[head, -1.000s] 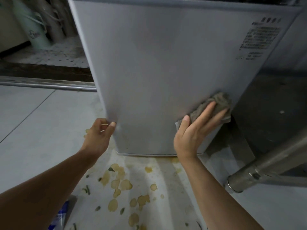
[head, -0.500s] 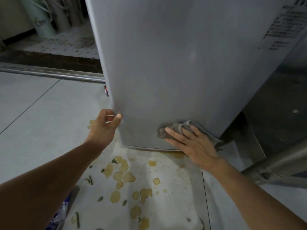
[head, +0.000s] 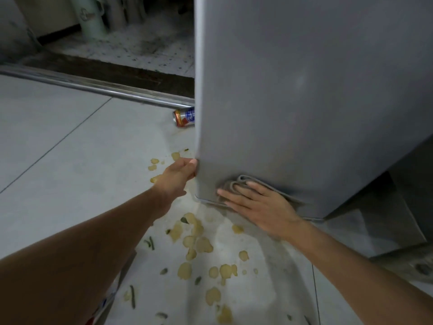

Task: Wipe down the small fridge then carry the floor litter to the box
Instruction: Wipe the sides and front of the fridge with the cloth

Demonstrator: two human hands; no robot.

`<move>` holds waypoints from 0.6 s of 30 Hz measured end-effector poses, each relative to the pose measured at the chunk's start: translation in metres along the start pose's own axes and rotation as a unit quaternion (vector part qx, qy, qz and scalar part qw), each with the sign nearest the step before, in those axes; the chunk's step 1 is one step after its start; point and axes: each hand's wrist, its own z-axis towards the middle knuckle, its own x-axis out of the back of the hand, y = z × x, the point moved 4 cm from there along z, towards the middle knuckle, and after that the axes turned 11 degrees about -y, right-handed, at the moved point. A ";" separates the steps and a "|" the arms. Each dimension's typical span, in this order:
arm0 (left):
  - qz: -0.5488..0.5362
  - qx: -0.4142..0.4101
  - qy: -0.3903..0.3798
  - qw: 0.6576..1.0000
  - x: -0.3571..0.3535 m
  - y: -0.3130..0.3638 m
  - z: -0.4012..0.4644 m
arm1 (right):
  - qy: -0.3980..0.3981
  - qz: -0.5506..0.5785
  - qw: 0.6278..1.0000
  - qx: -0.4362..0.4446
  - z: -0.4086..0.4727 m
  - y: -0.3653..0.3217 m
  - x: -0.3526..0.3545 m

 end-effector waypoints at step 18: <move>-0.029 0.032 -0.032 0.999 0.035 -0.005 -0.010 | 0.021 0.024 0.999 -0.009 0.064 0.018 0.063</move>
